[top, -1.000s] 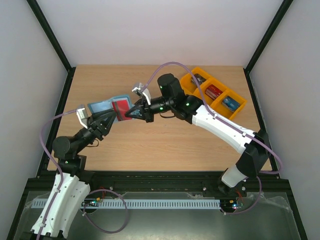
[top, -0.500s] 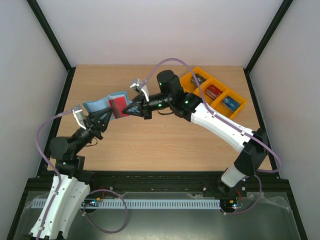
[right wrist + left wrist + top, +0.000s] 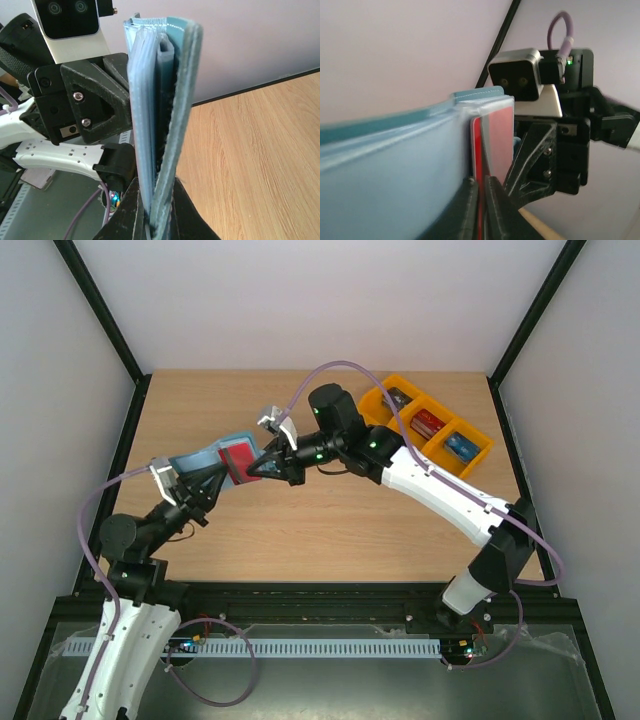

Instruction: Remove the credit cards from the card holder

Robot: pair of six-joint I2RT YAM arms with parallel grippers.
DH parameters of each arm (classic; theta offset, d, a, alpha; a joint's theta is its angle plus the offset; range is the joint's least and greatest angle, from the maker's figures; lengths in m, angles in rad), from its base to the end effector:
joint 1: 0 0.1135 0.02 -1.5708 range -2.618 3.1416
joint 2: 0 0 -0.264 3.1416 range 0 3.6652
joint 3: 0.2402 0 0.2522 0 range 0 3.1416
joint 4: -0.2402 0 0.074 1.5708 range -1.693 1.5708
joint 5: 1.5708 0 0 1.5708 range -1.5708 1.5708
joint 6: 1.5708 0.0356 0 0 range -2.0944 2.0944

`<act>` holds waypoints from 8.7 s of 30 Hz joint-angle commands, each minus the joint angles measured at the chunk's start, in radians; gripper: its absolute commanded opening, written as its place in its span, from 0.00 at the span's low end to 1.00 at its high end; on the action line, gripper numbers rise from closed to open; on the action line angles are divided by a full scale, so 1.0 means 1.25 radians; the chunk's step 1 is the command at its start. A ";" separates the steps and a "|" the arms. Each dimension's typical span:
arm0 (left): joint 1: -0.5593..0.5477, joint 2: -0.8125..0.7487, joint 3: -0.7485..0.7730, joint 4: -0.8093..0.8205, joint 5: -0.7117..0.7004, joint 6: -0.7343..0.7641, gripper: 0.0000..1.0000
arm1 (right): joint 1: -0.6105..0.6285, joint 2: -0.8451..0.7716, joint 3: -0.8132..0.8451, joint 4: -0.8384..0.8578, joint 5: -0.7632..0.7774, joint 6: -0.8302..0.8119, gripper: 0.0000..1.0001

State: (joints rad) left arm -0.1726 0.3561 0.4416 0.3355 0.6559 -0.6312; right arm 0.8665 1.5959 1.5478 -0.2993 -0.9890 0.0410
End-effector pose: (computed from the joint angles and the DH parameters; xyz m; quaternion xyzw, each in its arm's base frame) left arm 0.0995 -0.0394 0.3280 0.1462 0.5627 -0.4720 0.6627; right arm 0.2118 0.2952 0.3937 -0.5387 0.5508 0.5708 0.2840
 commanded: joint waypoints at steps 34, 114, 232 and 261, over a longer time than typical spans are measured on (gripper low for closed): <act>0.017 -0.021 -0.021 -0.051 0.070 0.014 0.02 | 0.022 -0.060 -0.058 0.080 -0.095 -0.036 0.13; 0.092 -0.101 -0.024 -0.092 0.195 0.107 0.02 | -0.038 -0.073 -0.047 0.053 -0.031 -0.005 0.04; 0.091 0.001 -0.082 0.113 0.235 -0.212 0.29 | 0.048 0.003 -0.085 0.454 0.100 0.295 0.02; 0.076 -0.093 -0.024 -0.051 0.177 -0.112 0.02 | 0.041 -0.023 -0.140 0.522 0.140 0.325 0.02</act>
State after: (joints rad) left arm -0.0456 0.2947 0.3809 0.3237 0.7670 -0.8135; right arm 0.9195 1.5951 1.3830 0.2428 -0.7979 0.4500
